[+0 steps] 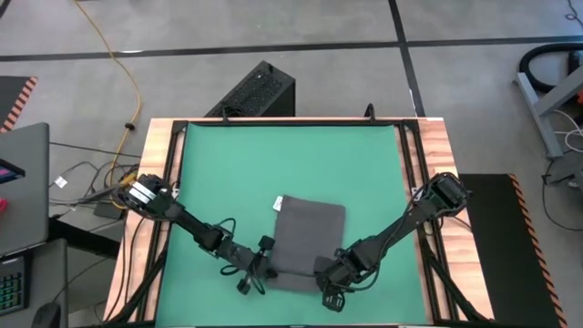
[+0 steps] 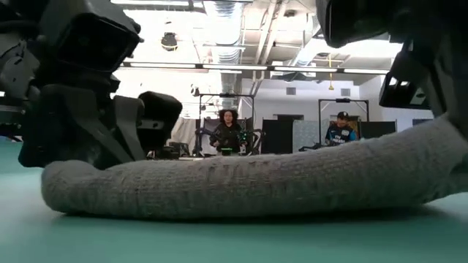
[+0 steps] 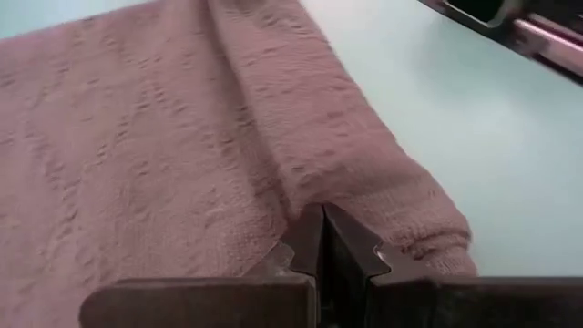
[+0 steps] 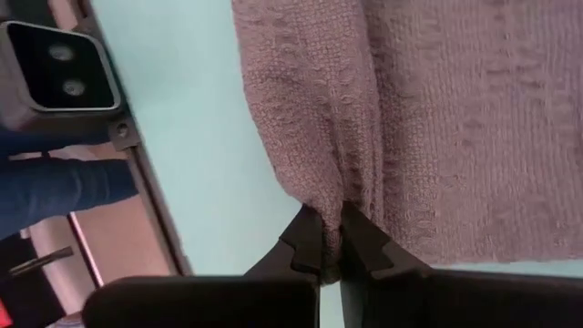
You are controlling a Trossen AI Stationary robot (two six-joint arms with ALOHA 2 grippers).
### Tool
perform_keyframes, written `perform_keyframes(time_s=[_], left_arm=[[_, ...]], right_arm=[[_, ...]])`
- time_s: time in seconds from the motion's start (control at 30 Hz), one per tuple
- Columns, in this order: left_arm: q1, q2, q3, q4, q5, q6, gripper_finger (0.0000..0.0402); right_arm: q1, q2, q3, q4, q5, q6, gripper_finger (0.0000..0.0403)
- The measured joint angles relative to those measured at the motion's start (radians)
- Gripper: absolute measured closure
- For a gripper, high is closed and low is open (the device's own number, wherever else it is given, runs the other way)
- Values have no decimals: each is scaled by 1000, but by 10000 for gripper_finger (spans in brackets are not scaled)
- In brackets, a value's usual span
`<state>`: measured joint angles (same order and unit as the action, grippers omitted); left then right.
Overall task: Roll towel
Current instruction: Roll the gray towel
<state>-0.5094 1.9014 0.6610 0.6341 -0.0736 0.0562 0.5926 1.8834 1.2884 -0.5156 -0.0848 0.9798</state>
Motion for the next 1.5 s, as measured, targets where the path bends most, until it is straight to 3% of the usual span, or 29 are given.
perform_keyframes(time_s=[0.07, 0.23, 0.43, 0.7, 1.07, 1.27, 1.5], left_arm=[[0, 17, 9, 12, -31, -50, 401], [12, 26, 15, -6, 23, -142, 401], [29, 27, 16, -27, 103, -274, 401], [63, 27, 14, -30, 340, -454, 401], [68, 25, 14, -19, 405, -531, 401], [68, 25, 14, -9, 414, -565, 402], [66, 24, 11, 9, 403, -568, 402]], right_arm=[[1, -5, 0, 8, -1, 0, 377], [2, -28, 0, 109, -69, 0, 377], [6, -49, 1, 19, -70, 75, 377], [-33, -31, -4, -4, -123, 126, 377], [-102, -52, -4, 3, -221, 133, 377], [-147, -45, -3, -3, -393, 117, 377], [-184, -46, -4, -1, -437, 97, 377]])
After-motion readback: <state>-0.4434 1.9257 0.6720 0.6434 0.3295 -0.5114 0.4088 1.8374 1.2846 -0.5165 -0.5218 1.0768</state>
